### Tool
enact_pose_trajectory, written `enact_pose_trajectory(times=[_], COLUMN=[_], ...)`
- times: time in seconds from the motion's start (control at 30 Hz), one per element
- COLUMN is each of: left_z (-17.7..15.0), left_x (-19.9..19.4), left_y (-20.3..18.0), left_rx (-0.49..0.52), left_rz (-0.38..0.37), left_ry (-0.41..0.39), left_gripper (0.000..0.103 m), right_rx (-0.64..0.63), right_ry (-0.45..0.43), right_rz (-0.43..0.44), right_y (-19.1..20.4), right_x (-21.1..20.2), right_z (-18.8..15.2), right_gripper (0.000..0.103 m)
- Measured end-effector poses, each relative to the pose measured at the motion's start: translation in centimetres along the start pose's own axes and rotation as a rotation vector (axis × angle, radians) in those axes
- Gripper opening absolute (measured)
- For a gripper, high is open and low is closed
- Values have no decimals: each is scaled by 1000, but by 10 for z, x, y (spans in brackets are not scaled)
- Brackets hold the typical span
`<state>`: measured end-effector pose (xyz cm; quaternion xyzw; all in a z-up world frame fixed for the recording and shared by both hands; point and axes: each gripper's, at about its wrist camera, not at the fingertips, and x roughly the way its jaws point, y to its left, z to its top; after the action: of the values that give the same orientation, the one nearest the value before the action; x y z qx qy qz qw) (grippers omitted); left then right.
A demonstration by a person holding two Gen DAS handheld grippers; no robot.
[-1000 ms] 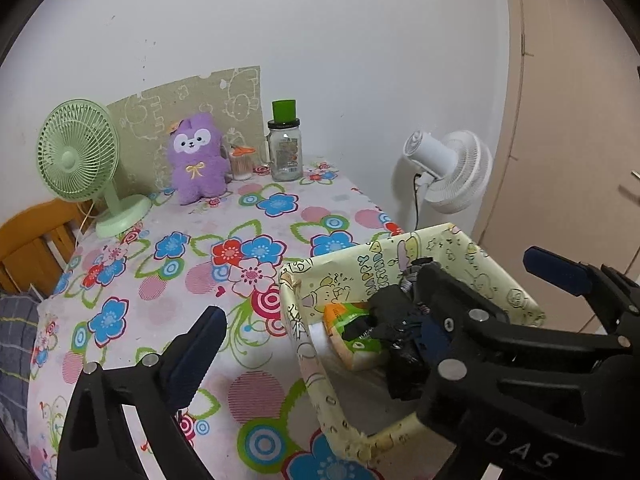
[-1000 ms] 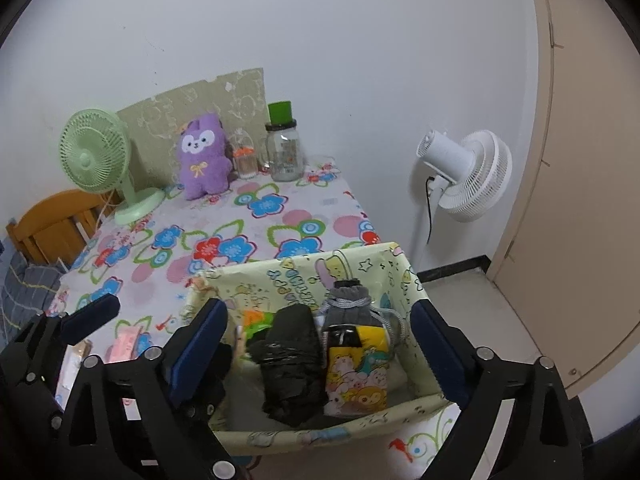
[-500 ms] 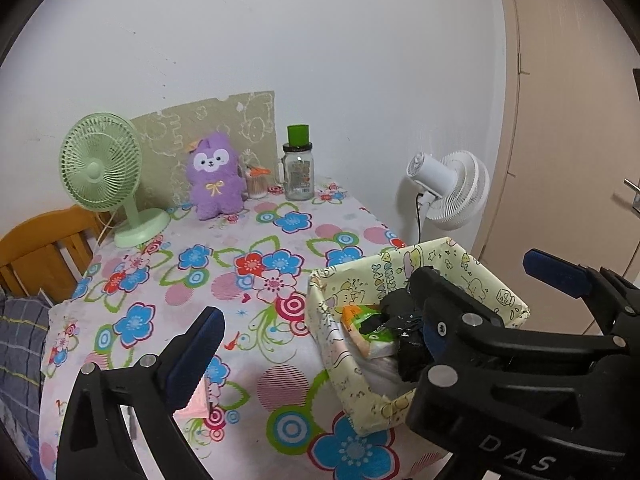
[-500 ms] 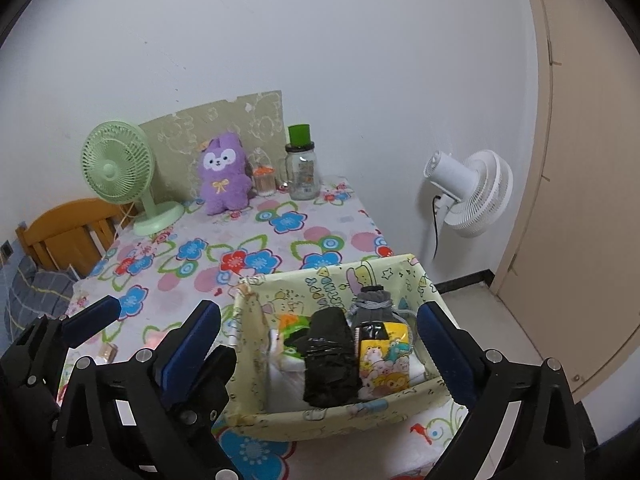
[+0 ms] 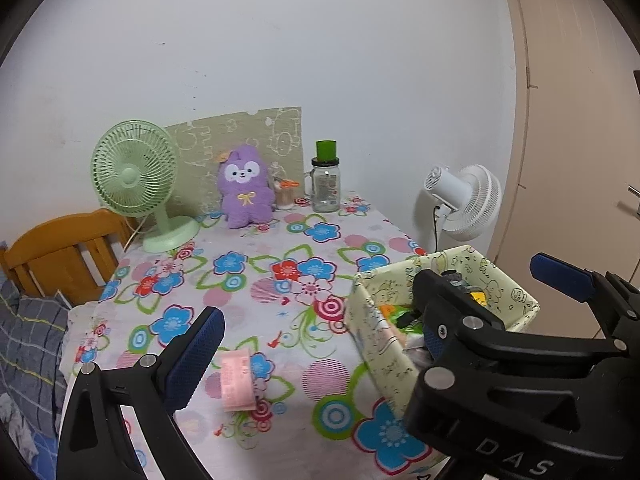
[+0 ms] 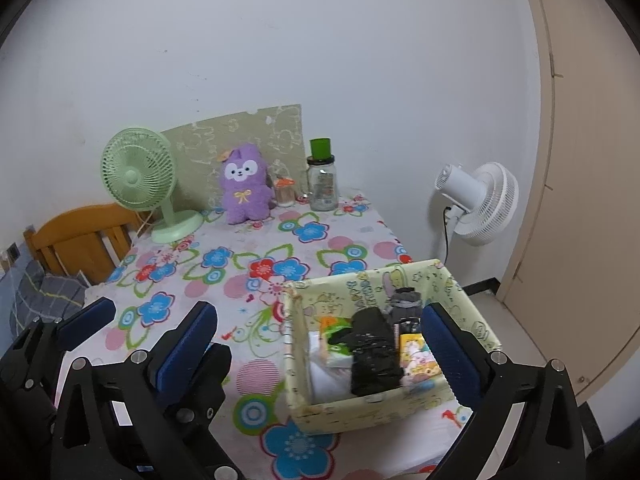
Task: Organize soft objects
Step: 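Withdraw both tools from the box toward the white roll and pink packet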
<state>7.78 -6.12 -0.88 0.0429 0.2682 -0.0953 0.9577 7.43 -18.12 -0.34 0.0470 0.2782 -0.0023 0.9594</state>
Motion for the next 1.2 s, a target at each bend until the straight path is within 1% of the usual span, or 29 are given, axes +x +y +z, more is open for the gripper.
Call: enact_pose_trajectory(times=[0.3, 0.6, 0.83, 1.2], left_z=[-8, -22, -33, -55], left_x=[-7, -2, 11, 41], left_y=[26, 58, 82, 116], left_rx=[-13, -32, -48, -76], left_rz=[37, 71, 100, 125], left_ry=[-4, 10, 37, 98], left_gripper=[101, 101, 101, 101], right_rx=[-29, -64, -75, -106], right_ry=[-13, -9, 23, 74], right_rz=[23, 52, 89, 115], right_y=[33, 65, 88, 121], right_x=[-1, 13, 34, 76], right_z=[-5, -14, -23, -39], right_gripper=[103, 103, 103, 103])
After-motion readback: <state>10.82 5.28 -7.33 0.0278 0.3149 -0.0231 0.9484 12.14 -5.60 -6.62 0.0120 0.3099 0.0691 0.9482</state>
